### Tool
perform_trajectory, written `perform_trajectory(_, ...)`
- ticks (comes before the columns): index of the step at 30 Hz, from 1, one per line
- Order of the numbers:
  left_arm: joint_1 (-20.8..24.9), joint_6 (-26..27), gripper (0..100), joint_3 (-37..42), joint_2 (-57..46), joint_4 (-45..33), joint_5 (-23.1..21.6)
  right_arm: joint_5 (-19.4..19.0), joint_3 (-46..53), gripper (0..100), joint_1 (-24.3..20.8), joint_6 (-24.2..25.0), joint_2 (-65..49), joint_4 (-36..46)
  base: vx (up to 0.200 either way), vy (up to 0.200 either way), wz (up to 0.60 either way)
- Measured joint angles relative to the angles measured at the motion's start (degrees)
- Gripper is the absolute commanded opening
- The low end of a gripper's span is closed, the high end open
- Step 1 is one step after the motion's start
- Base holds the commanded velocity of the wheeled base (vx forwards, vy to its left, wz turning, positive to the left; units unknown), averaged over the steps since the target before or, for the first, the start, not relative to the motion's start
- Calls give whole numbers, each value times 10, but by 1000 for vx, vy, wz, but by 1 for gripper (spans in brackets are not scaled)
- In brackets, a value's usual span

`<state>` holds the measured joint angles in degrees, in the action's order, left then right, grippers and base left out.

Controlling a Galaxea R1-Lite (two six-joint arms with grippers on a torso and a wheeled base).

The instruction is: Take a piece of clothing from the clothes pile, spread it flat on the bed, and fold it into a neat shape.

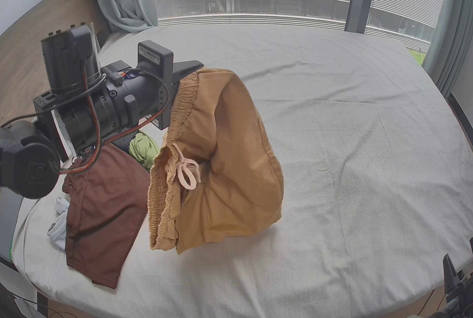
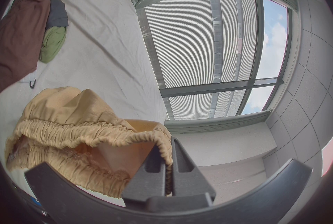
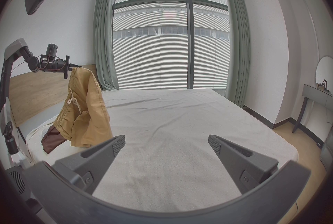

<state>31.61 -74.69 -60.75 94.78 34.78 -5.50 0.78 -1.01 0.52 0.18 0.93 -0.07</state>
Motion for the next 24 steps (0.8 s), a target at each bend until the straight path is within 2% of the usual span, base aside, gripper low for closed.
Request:
perform_trajectory(12,44,-12,0,-22,11,-1,8,0,0,100,0,0,0,0,0,0,0)
perform_trajectory(24,110,-11,0,-57,54,0,-1,0,0,100,0,0,0,0,0,0,0)
